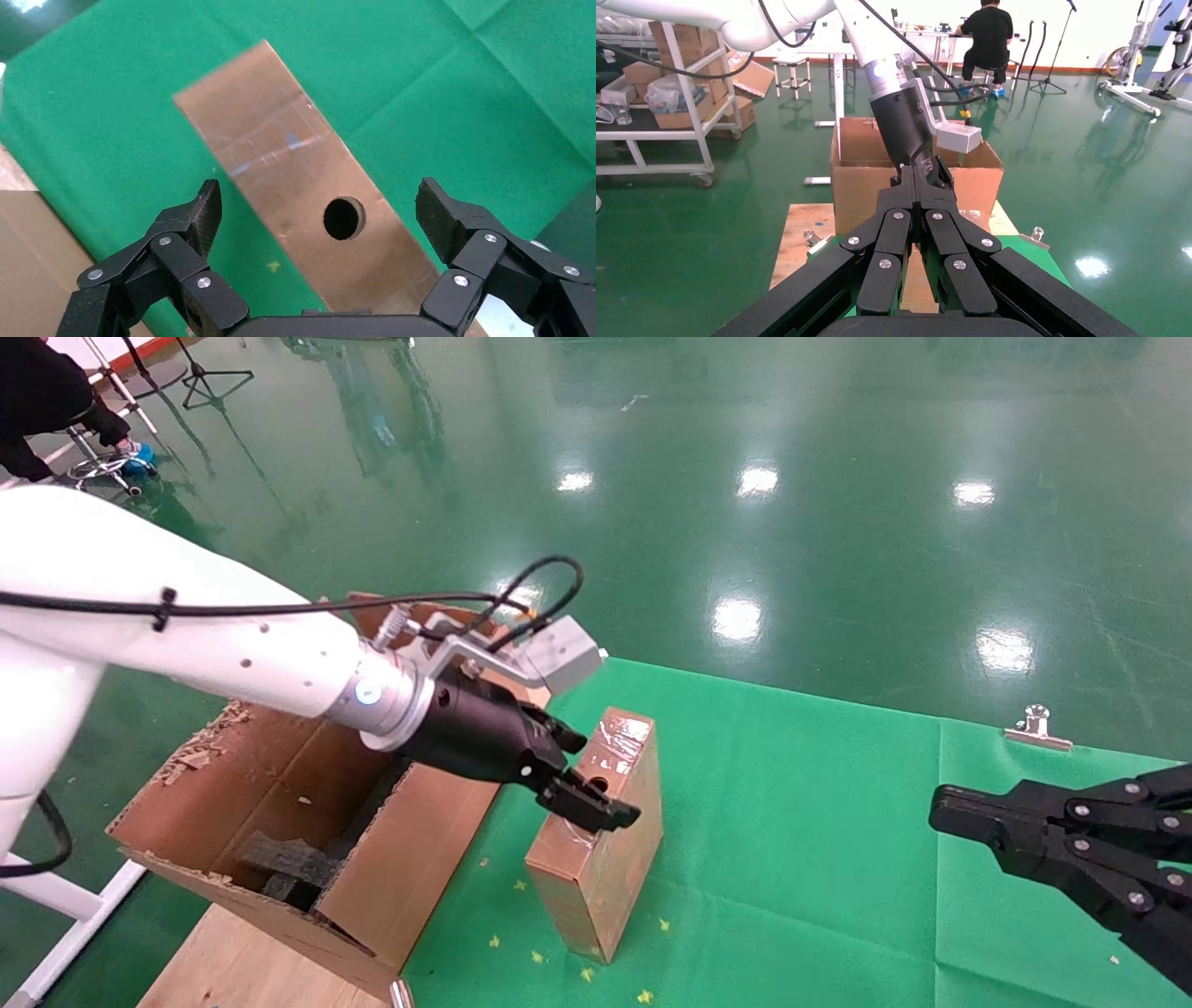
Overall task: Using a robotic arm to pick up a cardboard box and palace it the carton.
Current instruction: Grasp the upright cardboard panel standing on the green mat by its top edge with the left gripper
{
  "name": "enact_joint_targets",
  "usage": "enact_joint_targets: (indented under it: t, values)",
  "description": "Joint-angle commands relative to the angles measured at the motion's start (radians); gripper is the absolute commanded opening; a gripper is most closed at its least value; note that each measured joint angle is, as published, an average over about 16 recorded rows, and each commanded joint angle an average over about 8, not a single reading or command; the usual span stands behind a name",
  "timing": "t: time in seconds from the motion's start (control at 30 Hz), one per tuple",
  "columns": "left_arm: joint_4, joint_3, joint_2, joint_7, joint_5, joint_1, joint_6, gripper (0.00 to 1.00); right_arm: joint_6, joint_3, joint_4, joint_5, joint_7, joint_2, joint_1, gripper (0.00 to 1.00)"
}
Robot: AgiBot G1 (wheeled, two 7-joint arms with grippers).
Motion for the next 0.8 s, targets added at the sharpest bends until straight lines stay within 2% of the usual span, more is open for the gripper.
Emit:
enact_joint_targets:
  t: [0.03,0.07,0.27,0.33,0.53,0.57,0.63,0.8]
  values:
    - [0.0,0.005,0.004,0.007,0.004,0.006,-0.005,1.0,0.0,0.0,0.0,0.0,0.0,0.0,0.0,0.02]
    - [0.0,0.006,0.005,0.011,0.004,0.009,-0.006,1.0,0.0,0.0,0.0,0.0,0.0,0.0,0.0,0.08]
    - [0.0,0.01,0.007,0.028,0.003,0.014,-0.007,1.0,0.0,0.0,0.0,0.0,0.0,0.0,0.0,0.83]
    - [0.0,0.01,0.007,0.029,0.003,0.014,-0.007,0.89,0.0,0.0,0.0,0.0,0.0,0.0,0.0,1.0]
    - [0.0,0.011,0.008,0.029,0.003,0.014,-0.006,0.16,0.0,0.0,0.0,0.0,0.0,0.0,0.0,1.0]
    - [0.0,0.011,0.008,0.029,0.003,0.014,-0.006,0.07,0.0,0.0,0.0,0.0,0.0,0.0,0.0,1.0]
    - [0.0,0.01,0.008,0.028,0.002,0.014,-0.006,0.0,0.0,0.0,0.0,0.0,0.0,0.0,0.0,1.0]
    - [0.0,0.01,0.007,0.027,0.002,0.014,-0.006,0.0,0.0,0.0,0.0,0.0,0.0,0.0,0.0,1.0]
